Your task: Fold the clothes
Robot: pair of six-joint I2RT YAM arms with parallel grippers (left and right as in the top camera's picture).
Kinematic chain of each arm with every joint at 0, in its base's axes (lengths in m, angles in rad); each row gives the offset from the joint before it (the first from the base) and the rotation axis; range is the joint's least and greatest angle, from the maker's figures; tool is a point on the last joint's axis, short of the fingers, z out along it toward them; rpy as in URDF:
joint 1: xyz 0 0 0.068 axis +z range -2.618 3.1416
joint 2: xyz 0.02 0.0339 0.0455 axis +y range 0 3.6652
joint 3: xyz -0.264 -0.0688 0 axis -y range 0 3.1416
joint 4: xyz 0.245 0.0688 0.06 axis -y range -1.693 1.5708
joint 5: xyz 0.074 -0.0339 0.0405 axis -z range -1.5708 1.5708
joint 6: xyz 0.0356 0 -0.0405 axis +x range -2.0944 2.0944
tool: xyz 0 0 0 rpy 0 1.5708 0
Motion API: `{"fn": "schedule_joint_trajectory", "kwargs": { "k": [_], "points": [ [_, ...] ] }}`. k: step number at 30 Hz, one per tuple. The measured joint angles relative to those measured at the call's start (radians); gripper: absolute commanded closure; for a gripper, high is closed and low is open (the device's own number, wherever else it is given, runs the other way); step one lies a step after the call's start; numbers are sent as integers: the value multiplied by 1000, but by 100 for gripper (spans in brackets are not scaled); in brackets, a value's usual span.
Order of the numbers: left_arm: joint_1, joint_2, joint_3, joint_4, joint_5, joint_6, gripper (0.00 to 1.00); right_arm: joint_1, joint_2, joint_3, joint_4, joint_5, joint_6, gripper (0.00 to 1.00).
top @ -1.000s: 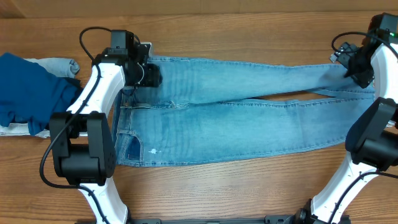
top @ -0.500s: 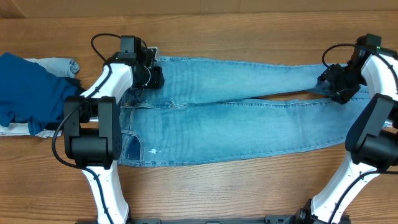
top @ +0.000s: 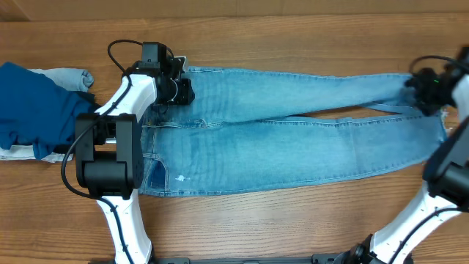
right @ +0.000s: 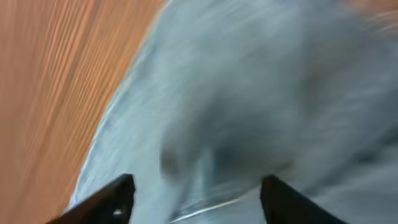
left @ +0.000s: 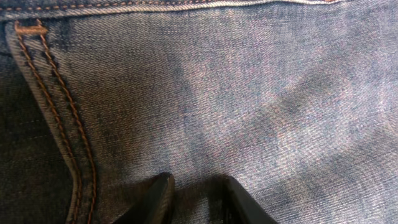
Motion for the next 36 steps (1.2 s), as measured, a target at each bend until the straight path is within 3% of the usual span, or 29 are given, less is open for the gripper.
{"fn": "schedule_joint_trajectory", "kwargs": {
  "k": [4, 12, 19, 22, 23, 26, 31, 36],
  "points": [
    [0, 0, 0, 0, 6, 0, 66, -196, 0, 0, 51, -48, -40, 17],
    [0, 0, 1, -1, 17, 0, 63, -175, 56, 0, 148, -74, -93, 18],
    [0, 0, 3, -16, 26, 0, 62, -175, 107, 13, 153, -86, -109, 30],
    [0, 0, 3, -19, 27, 0, 62, -146, 108, 13, 155, -85, -111, 44],
    [0, 0, 5, -21, 28, 0, 62, -137, 109, 12, 158, -84, -108, 61],
    [0, 0, 5, -24, 29, 0, 62, -115, 109, 12, 160, -83, -113, 93],
    [0, 0, 6, -31, 30, 0, 62, -141, 88, 17, 100, -83, -82, 96],
    [0, 0, 6, -36, 38, 0, 62, -135, -139, 17, 100, 29, -81, 92]
  ]
}}
